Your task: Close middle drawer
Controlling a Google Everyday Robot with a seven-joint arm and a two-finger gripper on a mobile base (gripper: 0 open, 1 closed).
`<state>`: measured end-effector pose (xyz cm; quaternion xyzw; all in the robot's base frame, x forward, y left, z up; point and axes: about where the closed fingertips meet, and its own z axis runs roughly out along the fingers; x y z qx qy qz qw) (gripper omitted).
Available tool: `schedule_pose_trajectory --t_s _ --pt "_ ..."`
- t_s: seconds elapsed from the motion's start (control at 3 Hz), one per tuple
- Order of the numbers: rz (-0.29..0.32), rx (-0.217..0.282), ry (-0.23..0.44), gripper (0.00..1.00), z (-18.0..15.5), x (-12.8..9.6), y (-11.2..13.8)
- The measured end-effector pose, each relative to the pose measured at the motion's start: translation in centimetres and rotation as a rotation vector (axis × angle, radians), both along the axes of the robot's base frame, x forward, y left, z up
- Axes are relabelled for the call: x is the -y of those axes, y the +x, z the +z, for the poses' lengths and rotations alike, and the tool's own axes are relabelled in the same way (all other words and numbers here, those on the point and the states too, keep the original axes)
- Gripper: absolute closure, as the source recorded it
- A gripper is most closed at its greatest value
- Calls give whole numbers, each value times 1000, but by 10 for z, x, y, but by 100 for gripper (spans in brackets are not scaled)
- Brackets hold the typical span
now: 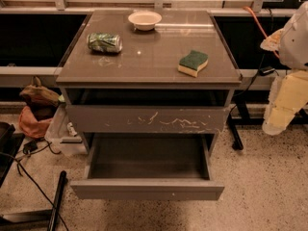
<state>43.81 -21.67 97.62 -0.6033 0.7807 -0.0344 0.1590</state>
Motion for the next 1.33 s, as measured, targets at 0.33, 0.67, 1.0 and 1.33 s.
schedule_pose_trajectory --t_s 0.33,0.67,1.0,1.33 --pt "0 0 0 0 0 0 0" --pt "-8 -10 38 0 -21 5 6" --pt "-35 -66 81 0 -92 10 20" --pt "-19 -162 121 0 -178 -7 30"
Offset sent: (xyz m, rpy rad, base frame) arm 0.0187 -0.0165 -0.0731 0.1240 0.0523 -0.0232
